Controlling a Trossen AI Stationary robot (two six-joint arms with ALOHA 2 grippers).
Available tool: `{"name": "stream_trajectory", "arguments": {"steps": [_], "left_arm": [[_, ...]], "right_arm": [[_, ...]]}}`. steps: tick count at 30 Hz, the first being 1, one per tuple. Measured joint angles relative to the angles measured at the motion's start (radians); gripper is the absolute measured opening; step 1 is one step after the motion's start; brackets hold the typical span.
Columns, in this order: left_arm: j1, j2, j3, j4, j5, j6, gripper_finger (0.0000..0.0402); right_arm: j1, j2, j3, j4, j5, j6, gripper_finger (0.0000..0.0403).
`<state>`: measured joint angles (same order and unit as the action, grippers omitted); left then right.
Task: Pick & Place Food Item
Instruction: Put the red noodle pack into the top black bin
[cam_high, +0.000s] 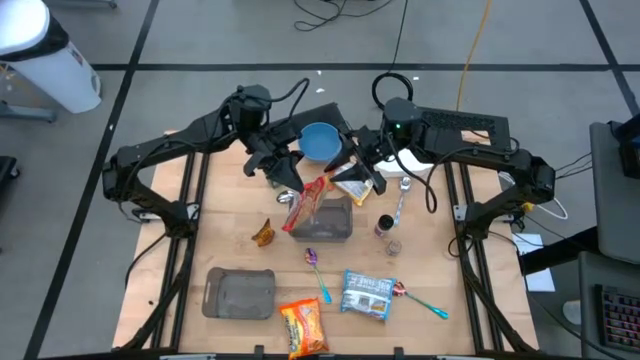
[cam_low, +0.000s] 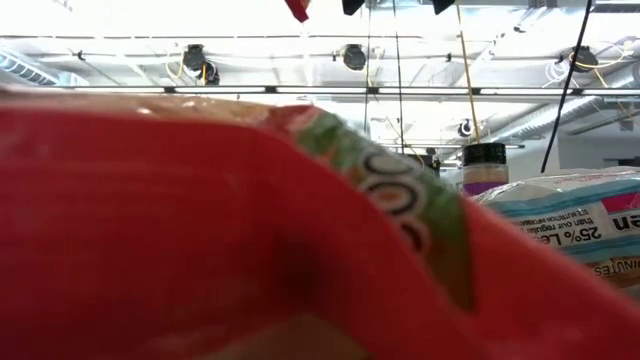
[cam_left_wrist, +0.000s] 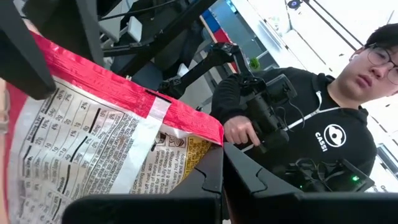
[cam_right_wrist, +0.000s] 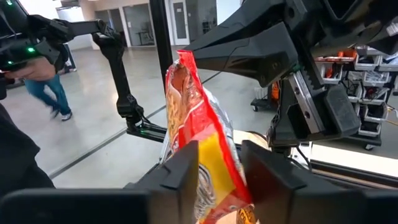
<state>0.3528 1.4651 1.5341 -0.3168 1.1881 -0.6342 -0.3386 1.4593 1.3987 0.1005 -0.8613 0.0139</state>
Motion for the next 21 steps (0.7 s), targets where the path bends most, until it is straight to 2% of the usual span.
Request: {"name": "stream_trajectory", "arguments": {"steps": [8,11,17,21], "left_arm": [[0.000,0.000,0.000,0.000,-0.003,0.003,0.0003],[0.000,0.000,0.000,0.000,-0.034,0.018,0.0004],[0.023,0.000,0.000,0.007,-0.117,0.055,0.0007],[0.051,0.000,0.000,0.008,-0.151,0.065,0.0025]], "right_arm": [[0.000,0.000,0.000,0.000,0.001,0.000,0.0006],[0.000,0.000,0.000,0.000,0.048,0.017,0.0006],[-0.001,0.000,-0.001,-0.002,0.053,0.038,0.0001],[-0.001,0.000,-0.001,-0.010,0.054,0.057,0.0001]]}}
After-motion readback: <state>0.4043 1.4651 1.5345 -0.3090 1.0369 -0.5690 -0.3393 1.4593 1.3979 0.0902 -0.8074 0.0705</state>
